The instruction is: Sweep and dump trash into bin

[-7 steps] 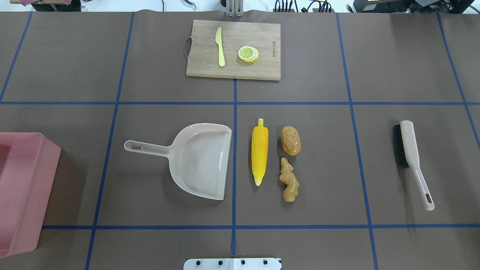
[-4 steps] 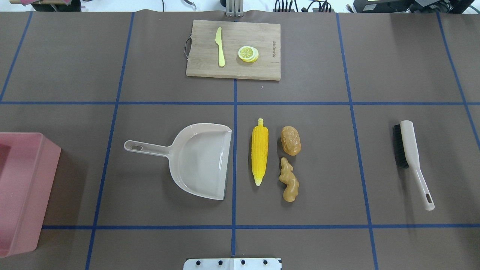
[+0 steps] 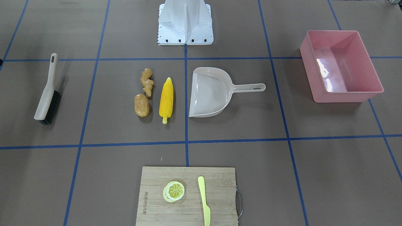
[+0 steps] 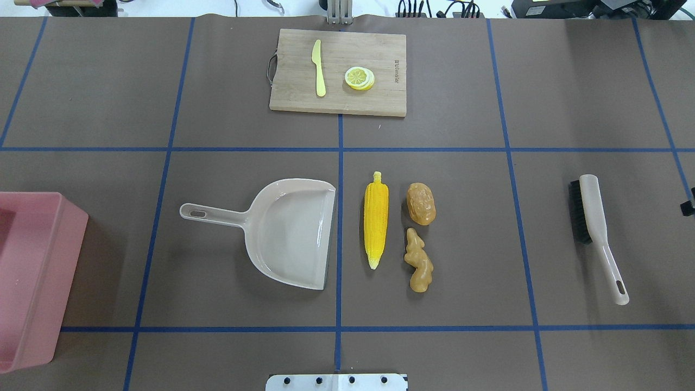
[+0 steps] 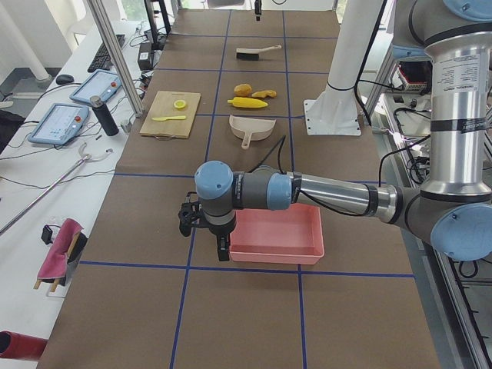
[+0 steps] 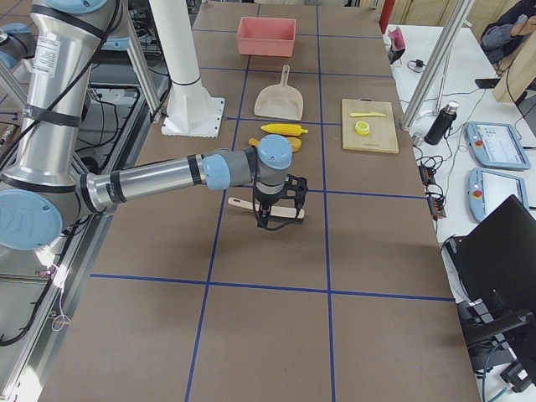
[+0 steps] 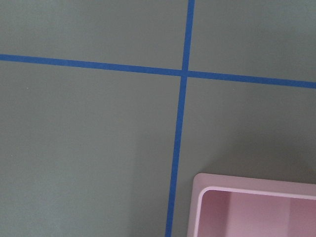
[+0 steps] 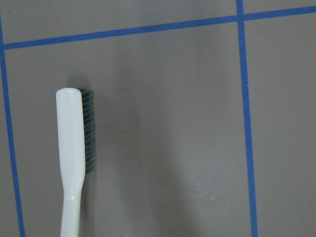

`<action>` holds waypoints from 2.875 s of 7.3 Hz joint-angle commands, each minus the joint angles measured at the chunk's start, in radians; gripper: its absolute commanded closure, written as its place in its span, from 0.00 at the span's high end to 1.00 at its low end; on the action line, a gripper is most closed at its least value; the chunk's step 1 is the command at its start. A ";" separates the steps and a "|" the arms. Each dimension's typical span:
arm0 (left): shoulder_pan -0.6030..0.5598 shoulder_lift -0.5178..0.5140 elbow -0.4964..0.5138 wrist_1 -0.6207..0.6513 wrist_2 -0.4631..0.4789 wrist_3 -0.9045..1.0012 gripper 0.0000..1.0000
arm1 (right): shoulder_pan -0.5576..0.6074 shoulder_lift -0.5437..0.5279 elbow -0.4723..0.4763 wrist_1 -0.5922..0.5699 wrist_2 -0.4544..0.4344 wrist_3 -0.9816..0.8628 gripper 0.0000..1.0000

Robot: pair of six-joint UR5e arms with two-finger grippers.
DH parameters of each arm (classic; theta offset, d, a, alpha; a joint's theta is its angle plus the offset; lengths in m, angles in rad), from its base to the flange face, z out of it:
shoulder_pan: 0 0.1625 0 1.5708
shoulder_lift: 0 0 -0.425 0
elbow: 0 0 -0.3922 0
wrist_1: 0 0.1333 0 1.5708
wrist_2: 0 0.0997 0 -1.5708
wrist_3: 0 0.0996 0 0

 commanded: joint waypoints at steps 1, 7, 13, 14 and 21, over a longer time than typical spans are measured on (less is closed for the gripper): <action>0.002 -0.066 -0.130 0.172 0.004 -0.002 0.99 | -0.184 0.004 0.008 0.096 -0.065 0.229 0.99; 0.283 -0.405 -0.241 0.309 0.009 -0.003 0.99 | -0.402 0.005 -0.041 0.145 -0.114 0.373 0.94; 0.800 -0.489 -0.402 0.297 0.305 0.023 0.99 | -0.429 0.008 -0.084 0.144 -0.105 0.382 0.00; 0.817 -0.490 -0.378 0.276 0.305 0.091 0.99 | -0.431 0.008 -0.084 0.144 -0.105 0.382 0.00; 0.986 -0.546 -0.063 -0.088 0.370 0.336 0.99 | -0.296 0.031 -0.048 0.144 -0.048 0.352 0.00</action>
